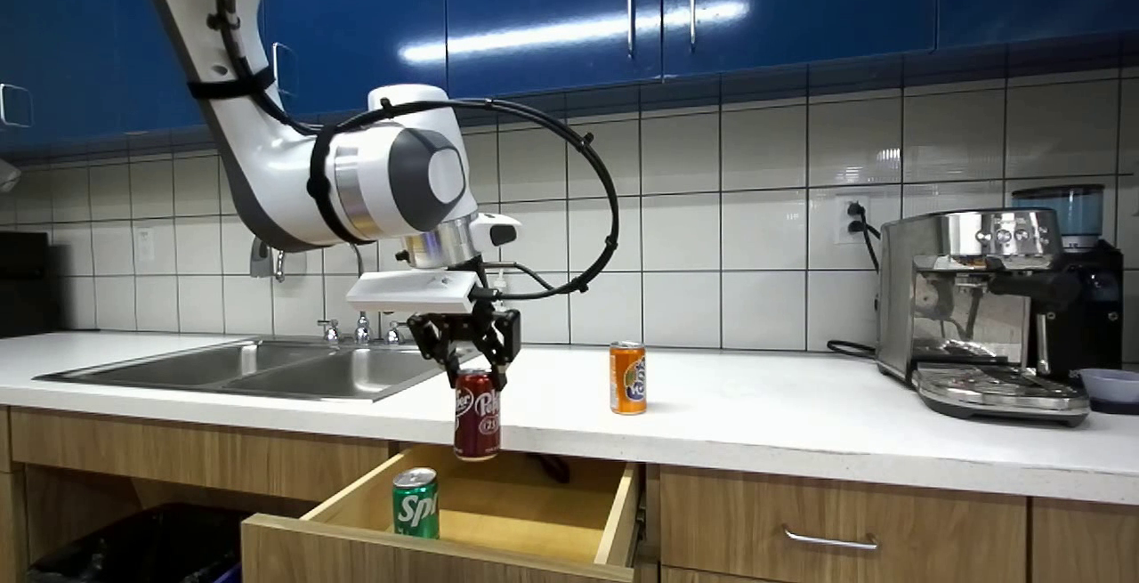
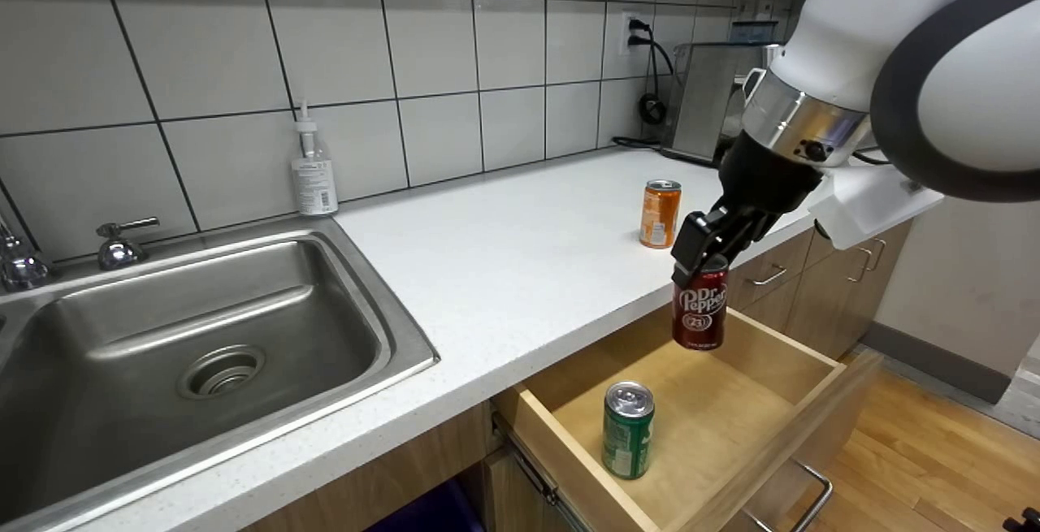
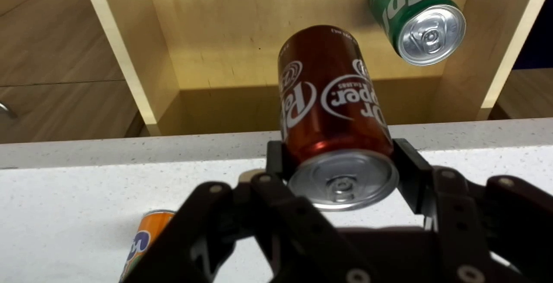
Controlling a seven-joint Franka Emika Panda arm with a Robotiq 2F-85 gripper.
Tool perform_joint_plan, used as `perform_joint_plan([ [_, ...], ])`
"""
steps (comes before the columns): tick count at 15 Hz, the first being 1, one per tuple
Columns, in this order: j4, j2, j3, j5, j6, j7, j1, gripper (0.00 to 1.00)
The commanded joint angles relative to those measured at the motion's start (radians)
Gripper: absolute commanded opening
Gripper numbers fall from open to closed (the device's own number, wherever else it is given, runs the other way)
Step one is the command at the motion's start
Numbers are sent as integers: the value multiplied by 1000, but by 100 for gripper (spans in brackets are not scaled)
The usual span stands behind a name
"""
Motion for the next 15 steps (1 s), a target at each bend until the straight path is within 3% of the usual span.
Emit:
perform_joint_plan([
  [1, -1, 11, -2, -9, 15, -17, -11, 38],
  [15, 31, 86, -28, -120, 61, 16, -8, 38],
])
